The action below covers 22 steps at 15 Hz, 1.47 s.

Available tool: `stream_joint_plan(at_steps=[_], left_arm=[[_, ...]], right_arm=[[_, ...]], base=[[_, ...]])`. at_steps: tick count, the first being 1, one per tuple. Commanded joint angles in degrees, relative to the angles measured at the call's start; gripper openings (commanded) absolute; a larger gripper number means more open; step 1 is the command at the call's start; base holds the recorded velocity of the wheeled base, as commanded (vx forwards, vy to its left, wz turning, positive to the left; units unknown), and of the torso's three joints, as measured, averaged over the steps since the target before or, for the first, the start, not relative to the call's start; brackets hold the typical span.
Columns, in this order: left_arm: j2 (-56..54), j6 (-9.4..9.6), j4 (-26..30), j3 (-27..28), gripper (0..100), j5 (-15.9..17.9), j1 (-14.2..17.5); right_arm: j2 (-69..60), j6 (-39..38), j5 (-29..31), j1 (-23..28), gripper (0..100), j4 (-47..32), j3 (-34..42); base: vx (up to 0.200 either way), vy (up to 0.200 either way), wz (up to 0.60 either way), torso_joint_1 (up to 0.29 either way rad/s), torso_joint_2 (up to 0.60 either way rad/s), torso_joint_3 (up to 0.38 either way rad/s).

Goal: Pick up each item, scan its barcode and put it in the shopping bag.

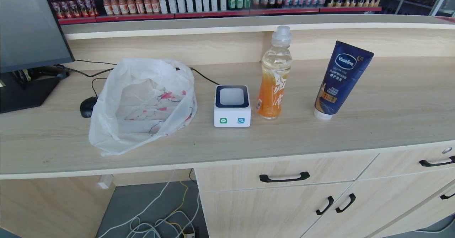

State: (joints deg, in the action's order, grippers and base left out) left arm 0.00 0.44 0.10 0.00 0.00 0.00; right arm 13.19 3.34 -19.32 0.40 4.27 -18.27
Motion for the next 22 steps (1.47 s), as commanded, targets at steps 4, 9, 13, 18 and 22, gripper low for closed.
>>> stream_joint_plan(at_steps=[4, 9, 13, 18, 22], left_arm=[[0.00, 0.00, -0.01, 0.00, 100, 0.00, 0.09], [0.00, 0.00, -0.01, 0.00, 100, 0.00, 0.00], [0.00, 0.00, -0.01, 0.00, 100, 0.00, 0.00], [0.00, 0.00, -0.01, 0.00, 100, 0.00, 0.09], [0.00, 0.00, -0.01, 0.00, 100, 0.00, 0.09]], right_arm=[[9.93, 6.24, -3.35, -0.67, 100, 1.97, -1.59], [17.22, 13.62, -3.35, -3.04, 100, 7.95, -1.85], [25.31, 13.62, -3.44, -6.64, 100, 8.74, -12.22], [33.04, 16.61, -3.27, -10.51, 100, 9.00, -15.04], [39.81, 16.79, -3.27, -11.04, 100, 13.66, -15.39]], base=[[0.000, 0.000, 0.00, 0.000, 0.00, 0.000], [0.000, 0.000, 0.00, 0.000, 0.00, 0.000], [0.000, 0.000, 0.00, 0.000, 0.00, 0.000], [0.000, 0.000, 0.00, 0.000, 0.00, 0.000], [0.000, 0.000, 0.00, 0.000, 0.00, 0.000]])
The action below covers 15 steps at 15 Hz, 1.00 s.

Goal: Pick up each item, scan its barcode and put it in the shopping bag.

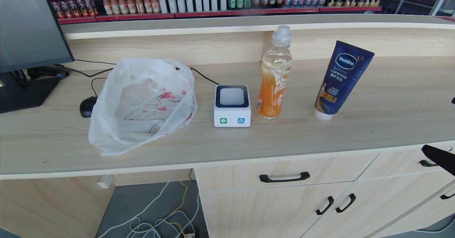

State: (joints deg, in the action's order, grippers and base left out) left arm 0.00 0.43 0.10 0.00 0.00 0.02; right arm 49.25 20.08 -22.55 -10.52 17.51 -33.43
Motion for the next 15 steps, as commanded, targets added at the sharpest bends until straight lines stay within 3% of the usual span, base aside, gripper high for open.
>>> stream_joint_plan(at_steps=[1, 3, 4, 7, 8, 10, 12, 15], left_arm=[[0.00, 0.01, -0.01, 0.00, 100, 0.00, -0.02], [0.00, 0.01, -0.01, 0.00, 100, 0.00, -0.02], [0.00, 0.01, -0.01, 0.00, 100, 0.00, -0.02], [0.00, 0.01, -0.01, 0.00, 100, 0.00, -0.02], [0.00, 0.01, -0.01, 0.00, 100, 0.00, -0.02], [0.00, 0.01, -0.01, 0.00, 100, 0.00, 0.06], [0.00, 0.01, -0.01, 0.00, 100, 0.00, -0.02], [0.00, 0.01, -0.01, 0.00, 100, 0.00, 0.06]], right_arm=[[5.07, 0.05, 0.05, -0.03, 100, 0.51, -0.32], [8.76, 1.81, 1.72, -1.96, 100, 2.01, -2.08], [11.83, 3.92, 5.15, -5.56, 100, 3.50, -3.84], [17.90, 2.95, 22.82, -19.01, 100, 11.76, -5.42], [18.78, 1.98, 25.37, -20.94, 100, 13.17, -5.33], [22.38, -3.64, 41.19, -28.94, 100, 18.79, -4.72], [24.93, -8.39, 45.05, -29.91, 100, 23.01, -4.72], [30.03, -9.71, 48.48, -29.91, 100, 35.76, -3.93]], base=[[0.000, 0.000, 0.00, 0.000, 0.00, 0.000], [0.000, 0.000, 0.00, 0.000, 0.00, 0.000], [0.000, 0.000, 0.00, 0.000, 0.00, 0.000], [0.000, 0.000, 0.00, 0.000, 0.00, 0.000], [0.000, 0.000, 0.00, 0.000, 0.00, 0.000], [0.000, 0.000, 0.00, 0.000, 0.00, 0.000], [0.000, 0.000, 0.00, 0.000, 0.00, 0.000], [0.000, 0.000, 0.00, 0.000, 0.00, 0.000]])
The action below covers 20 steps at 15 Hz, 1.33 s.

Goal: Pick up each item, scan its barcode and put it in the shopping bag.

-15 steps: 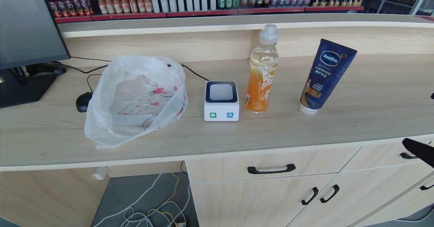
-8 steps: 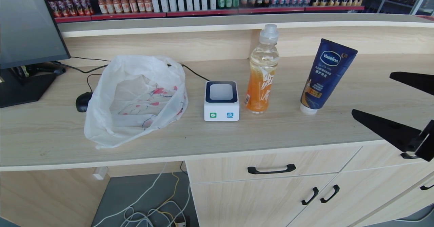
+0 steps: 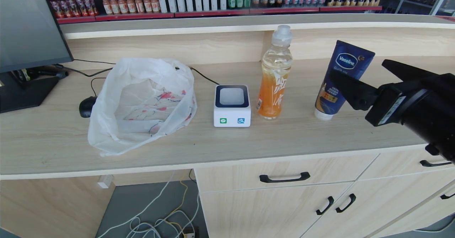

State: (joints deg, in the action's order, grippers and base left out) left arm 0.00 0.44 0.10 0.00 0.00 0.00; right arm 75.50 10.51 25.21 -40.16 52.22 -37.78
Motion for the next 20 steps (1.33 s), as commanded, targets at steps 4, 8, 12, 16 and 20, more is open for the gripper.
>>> stream_joint_plan(at_steps=[4, 8, 12, 16, 20], left_arm=[[0.00, 0.00, -0.01, 0.00, 100, 0.00, 0.00], [0.00, 0.00, -0.01, 0.00, 100, 0.00, 0.00], [0.00, 0.00, -0.01, 0.00, 100, 0.00, 0.00], [0.00, 0.00, -0.01, 0.00, 100, 0.00, 0.09], [0.00, 0.00, -0.01, 0.00, 100, 0.00, 0.00]], right_arm=[[8.18, 3.64, 4.41, -3.09, 100, 5.70, 0.43], [15.03, 6.54, 4.41, -3.35, 100, 13.52, -0.19], [23.03, 7.07, 4.50, -4.14, 100, 22.22, -2.65], [26.90, 7.51, 4.41, -3.79, 100, 22.04, -10.12], [28.30, 7.51, 4.23, -1.77, 100, 22.04, -11.26]], base=[[0.000, 0.000, 0.00, 0.000, 0.00, 0.000], [0.000, 0.000, 0.00, 0.000, 0.00, 0.000], [0.000, 0.000, 0.00, 0.000, 0.00, 0.000], [0.000, 0.000, 0.00, 0.000, 0.00, 0.000], [0.000, 0.000, 0.00, 0.000, 0.00, 0.000]])
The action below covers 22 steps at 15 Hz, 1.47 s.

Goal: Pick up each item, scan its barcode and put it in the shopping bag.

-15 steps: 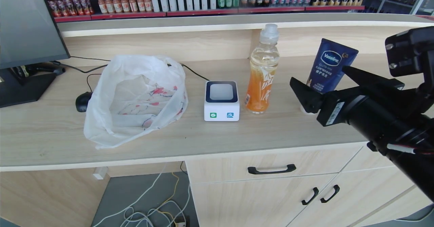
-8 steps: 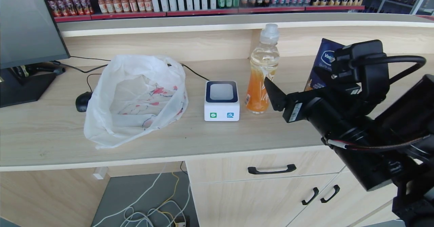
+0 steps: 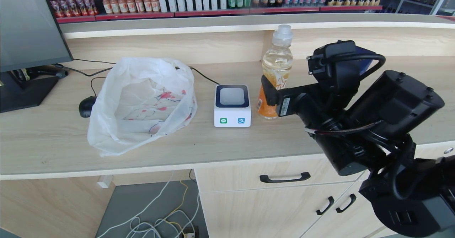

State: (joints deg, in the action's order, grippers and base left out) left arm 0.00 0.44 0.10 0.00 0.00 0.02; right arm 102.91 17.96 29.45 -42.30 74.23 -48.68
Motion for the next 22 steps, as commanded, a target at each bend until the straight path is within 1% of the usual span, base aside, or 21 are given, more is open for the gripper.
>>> stream_joint_plan(at_steps=[1, 3, 5, 6, 7, 9, 13, 17, 19, 22], left_arm=[[0.00, 0.00, -0.01, 0.00, 100, 0.00, -0.02], [0.00, 0.00, -0.01, 0.00, 100, 0.00, 0.06], [0.00, 0.00, -0.01, 0.00, 100, 0.00, -0.02], [0.00, 0.00, -0.01, 0.00, 100, 0.00, 0.06], [0.00, 0.00, -0.01, 0.00, 100, 0.00, -0.02], [0.00, 0.00, -0.01, 0.00, 100, 0.00, -0.02], [0.00, 0.00, -0.01, 0.00, 100, 0.00, 0.06], [0.00, 0.00, -0.01, 0.00, 100, 0.00, -0.02], [0.00, -0.09, -0.01, 0.00, 100, 0.00, -0.02], [0.00, 0.00, -0.01, 0.00, 100, 0.00, -0.02]], right_arm=[[1.50, -0.11, -0.10, 0.38, 100, 0.04, -1.07], [3.00, -0.64, -0.71, 0.90, 100, 0.04, -2.04], [3.87, -0.91, -3.00, 2.40, 100, 0.04, -2.30], [4.14, -0.99, -3.00, 2.49, 100, 0.04, -2.48], [4.93, -3.19, -3.09, 2.57, 100, 0.04, -3.00], [5.90, -4.69, -3.09, 2.57, 100, -0.05, -4.76], [6.69, -5.48, -3.52, 3.28, 100, -3.04, -7.13], [7.39, -5.92, -3.52, 3.63, 100, -7.17, -11.09], [8.36, -5.74, -3.44, 5.12, 100, -7.43, -12.58], [8.71, -5.83, -3.44, 6.27, 100, -7.43, -12.58]], base=[[0.000, 0.000, 0.00, 0.000, 0.00, 0.000], [0.000, 0.000, 0.00, 0.000, 0.00, 0.000], [0.000, 0.000, 0.00, 0.000, 0.00, 0.000], [0.000, 0.000, 0.00, 0.000, 0.00, 0.000], [0.000, 0.000, 0.00, 0.000, 0.00, 0.000], [0.000, 0.000, 0.00, 0.000, 0.00, 0.000], [0.000, 0.000, 0.00, 0.000, 0.00, 0.000], [0.000, 0.000, 0.00, 0.000, 0.00, 0.000], [0.000, 0.000, 0.00, 0.000, 0.00, 0.000], [0.000, 0.000, 0.00, 0.000, 0.00, 0.000]])
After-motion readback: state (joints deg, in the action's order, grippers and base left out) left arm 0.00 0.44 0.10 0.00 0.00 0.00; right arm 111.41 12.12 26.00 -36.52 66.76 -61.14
